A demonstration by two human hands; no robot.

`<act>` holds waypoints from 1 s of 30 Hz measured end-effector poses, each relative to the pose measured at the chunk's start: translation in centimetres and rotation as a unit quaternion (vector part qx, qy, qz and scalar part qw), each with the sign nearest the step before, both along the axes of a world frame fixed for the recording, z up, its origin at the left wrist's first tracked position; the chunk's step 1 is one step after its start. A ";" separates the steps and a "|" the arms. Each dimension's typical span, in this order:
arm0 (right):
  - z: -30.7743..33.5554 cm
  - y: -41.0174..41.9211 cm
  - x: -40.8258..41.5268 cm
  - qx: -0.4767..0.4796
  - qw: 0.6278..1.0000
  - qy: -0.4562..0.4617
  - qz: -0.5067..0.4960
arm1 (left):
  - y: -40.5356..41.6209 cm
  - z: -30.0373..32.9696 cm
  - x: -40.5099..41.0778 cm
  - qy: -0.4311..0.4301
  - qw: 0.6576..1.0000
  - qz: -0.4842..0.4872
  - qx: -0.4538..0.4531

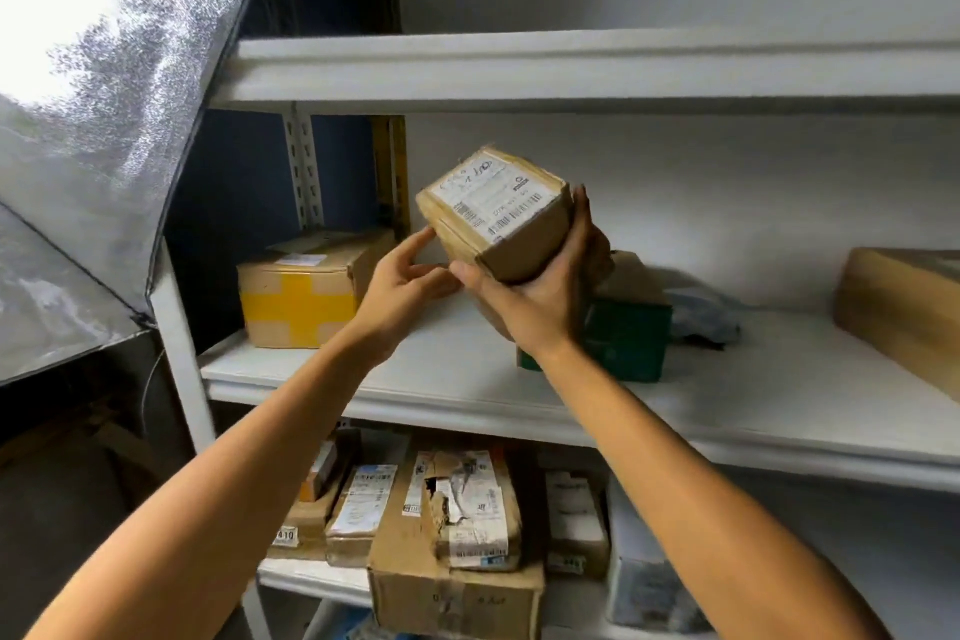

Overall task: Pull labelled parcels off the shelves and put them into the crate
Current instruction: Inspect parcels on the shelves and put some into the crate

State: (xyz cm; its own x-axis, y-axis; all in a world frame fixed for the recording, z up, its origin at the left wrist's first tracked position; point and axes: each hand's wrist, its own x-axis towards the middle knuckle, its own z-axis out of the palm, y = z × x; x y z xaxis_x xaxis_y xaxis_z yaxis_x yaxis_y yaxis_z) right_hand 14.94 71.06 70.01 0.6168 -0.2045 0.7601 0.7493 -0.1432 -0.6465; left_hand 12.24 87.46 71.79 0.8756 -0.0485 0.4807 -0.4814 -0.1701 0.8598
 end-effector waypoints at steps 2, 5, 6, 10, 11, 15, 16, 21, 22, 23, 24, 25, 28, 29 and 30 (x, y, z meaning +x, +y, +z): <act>0.5 -0.3 0.8 0.048 0.998 0.029 -0.027 | -2.5 0.2 1.2 0.006 1.000 -0.021 0.007; 0.7 -1.0 1.7 0.068 0.987 0.087 -0.115 | -5.9 1.0 2.4 0.030 0.996 -0.079 -0.002; 1.0 -1.3 1.9 0.045 0.981 0.117 -0.149 | -6.8 1.3 3.0 0.044 0.994 -0.097 -0.001; 2.2 -1.2 2.8 -0.025 0.956 0.168 -0.241 | -7.7 1.2 5.4 0.082 0.991 -0.102 0.029; 2.2 -1.0 3.0 -0.036 0.950 0.169 -0.260 | -7.5 1.0 5.7 0.080 0.992 -0.094 0.040; 1.4 -0.3 2.6 -0.071 0.926 0.177 -0.327 | -5.8 0.3 5.9 0.064 0.994 -0.052 0.074; 1.1 0.0 2.2 -0.067 0.926 0.153 -0.340 | -5.3 -0.1 5.7 0.062 0.993 -0.032 0.091; -2.1 3.6 -0.1 -0.064 0.947 -0.144 -0.279 | -0.7 -2.8 4.5 -0.027 0.980 0.173 0.096; -2.9 4.7 -0.4 -0.089 0.954 -0.168 -0.232 | 0.7 -3.2 4.4 -0.057 0.961 0.245 0.114; -3.5 5.9 -0.6 -0.111 0.965 -0.164 -0.171 | 2.4 -3.7 4.4 -0.072 0.934 0.323 0.137; -4.0 7.0 -0.7 -0.130 0.978 -0.126 -0.102 | 4.0 -4.0 4.3 -0.069 0.904 0.393 0.152; -4.2 8.1 -0.7 -0.147 0.986 -0.064 -0.031 | 5.7 -4.2 4.2 -0.051 0.880 0.448 0.151; -4.3 10.6 0.5 -0.210 0.963 0.127 0.107 | 10.4 -4.5 3.8 0.038 0.856 0.499 0.128; -4.1 11.2 1.0 -0.231 0.946 0.177 0.141 | 11.8 -4.5 3.6 0.069 0.862 0.486 0.125; -3.7 11.8 1.3 -0.248 0.927 0.219 0.174 | 13.4 -4.6 3.9 0.099 0.872 0.465 0.115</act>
State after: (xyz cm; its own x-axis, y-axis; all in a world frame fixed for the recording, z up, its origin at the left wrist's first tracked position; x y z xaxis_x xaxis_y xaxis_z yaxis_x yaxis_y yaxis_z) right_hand 16.29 82.91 66.29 0.8519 0.3726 0.3679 0.4864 -0.3028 -0.8196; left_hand 16.12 100.89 67.16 0.6526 0.6516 0.3867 0.1108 -0.5869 0.8020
